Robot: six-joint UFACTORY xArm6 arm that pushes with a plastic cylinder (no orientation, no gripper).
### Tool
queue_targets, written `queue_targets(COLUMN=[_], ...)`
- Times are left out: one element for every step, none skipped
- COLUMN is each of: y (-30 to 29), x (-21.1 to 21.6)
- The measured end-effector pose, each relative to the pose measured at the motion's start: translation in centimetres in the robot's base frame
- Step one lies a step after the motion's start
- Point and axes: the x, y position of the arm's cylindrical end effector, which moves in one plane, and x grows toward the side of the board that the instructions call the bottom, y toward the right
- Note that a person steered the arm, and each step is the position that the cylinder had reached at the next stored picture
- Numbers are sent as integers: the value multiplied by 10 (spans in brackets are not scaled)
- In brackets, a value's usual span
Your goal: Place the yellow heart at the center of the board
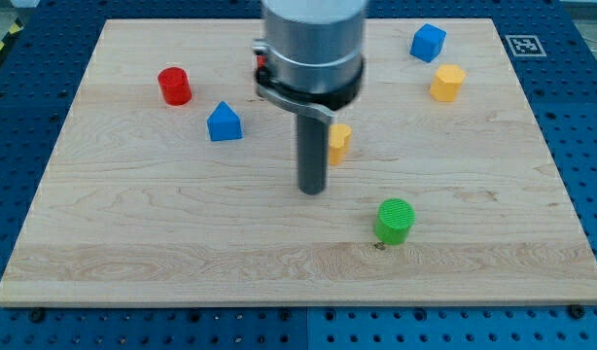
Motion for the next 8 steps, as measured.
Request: queue_targets(y=[34,51,52,47,24,3,-10,-25], x=[-4,-21,-51,-76,-81,-81,-81,-81])
